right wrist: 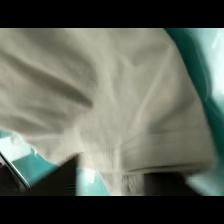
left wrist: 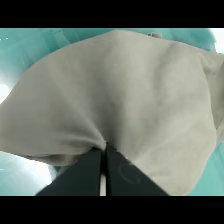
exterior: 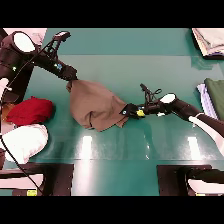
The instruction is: Fold the shirts.
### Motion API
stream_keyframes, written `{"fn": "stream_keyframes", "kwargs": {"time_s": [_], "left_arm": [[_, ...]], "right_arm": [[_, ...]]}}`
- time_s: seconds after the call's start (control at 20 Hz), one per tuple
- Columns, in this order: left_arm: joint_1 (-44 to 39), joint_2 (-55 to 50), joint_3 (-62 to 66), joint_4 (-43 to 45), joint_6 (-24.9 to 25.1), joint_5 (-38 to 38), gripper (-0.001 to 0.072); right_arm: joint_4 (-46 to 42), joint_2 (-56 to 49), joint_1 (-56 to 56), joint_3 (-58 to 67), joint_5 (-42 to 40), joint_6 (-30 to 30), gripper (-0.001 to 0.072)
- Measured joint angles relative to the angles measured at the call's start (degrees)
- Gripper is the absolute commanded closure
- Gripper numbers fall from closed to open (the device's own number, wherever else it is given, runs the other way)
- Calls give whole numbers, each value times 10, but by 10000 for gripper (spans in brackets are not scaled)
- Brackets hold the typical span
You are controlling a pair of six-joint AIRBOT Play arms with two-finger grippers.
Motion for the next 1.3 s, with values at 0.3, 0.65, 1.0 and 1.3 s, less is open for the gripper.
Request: {"fn": "stream_keyframes", "kwargs": {"time_s": [0.3, 0.65, 1.0, 1.3], "left_arm": [[0, 46, 0, 0, -1, 17, 681], [0, 251, 1, -9, 0, 50, 681], [0, 388, 83, -85, 2, 16, 681], [0, 372, 75, -172, 28, -6, 681]], "right_arm": [[0, 13, -5, 74, 15, -36, 697], [-5, 155, -131, 247, 84, -48, 698], [-121, 288, -210, 381, 184, 29, 698], [-195, 306, -221, 377, 279, 118, 698]]}}
